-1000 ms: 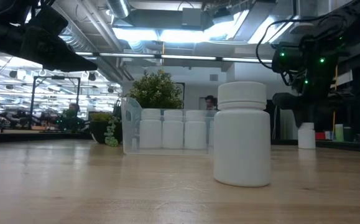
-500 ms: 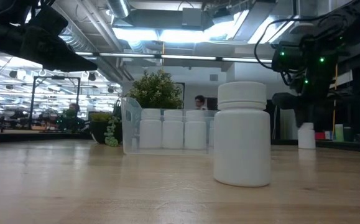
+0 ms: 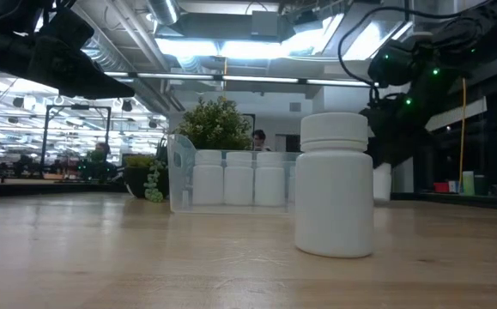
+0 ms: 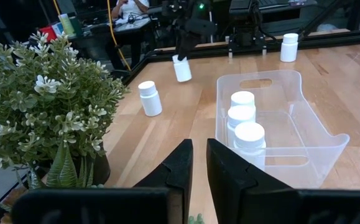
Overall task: Pick and place pill bottles into a basket
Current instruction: Put the pill bottle into the bin
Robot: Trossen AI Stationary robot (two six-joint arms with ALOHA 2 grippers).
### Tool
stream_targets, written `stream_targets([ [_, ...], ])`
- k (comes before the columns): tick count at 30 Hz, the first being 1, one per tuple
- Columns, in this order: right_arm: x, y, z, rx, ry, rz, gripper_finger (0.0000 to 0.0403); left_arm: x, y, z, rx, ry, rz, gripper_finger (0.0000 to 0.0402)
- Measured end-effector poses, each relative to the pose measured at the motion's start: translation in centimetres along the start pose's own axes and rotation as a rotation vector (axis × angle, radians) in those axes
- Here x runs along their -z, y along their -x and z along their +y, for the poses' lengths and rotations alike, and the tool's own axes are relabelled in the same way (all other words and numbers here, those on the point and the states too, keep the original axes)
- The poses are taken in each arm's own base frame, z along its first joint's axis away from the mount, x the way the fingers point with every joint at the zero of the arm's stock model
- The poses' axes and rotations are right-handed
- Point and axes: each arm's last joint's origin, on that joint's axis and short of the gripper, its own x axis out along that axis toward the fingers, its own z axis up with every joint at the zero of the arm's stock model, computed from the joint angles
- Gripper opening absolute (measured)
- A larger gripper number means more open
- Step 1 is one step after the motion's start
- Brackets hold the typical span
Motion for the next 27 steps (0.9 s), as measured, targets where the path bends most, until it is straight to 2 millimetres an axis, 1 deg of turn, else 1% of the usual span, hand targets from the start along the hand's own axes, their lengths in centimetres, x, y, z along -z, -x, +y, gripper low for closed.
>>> stream_targets([
  [6,-0.2,0.0,0.3,-0.018,0.076,-0.028,0.0148,0.0,0.0,0.0,0.0,0.001,0.0,0.0042],
  [8,-0.4,0.1,0.7,-0.041,0.109,-0.059,0.0148,0.0,0.0,0.0,0.0,0.0,0.0,0.0042],
  [13,-0.6,0.4,2.1,-0.171,0.229,-0.103,0.0148,0.0,0.0,0.0,0.0,0.001,0.0,0.0038],
  [17,-0.4,0.7,3.0,-0.219,0.306,-0.127,0.0148,0.0,0.0,0.0,0.0,0.003,0.0,0.0039],
  [19,-0.5,1.0,3.3,-0.224,0.339,-0.122,0.0148,0.0,0.0,0.0,0.002,0.002,0.0,0.004],
  [23,-1.1,1.9,4.3,-0.25,0.406,-0.144,0.0148,0.0,0.0,0.0,0.004,0.006,0.0,0.0038],
  [27,-1.7,3.0,5.6,-0.319,0.485,-0.157,0.0148,0.0,0.0,0.0,0.004,0.009,0.0,0.0036],
])
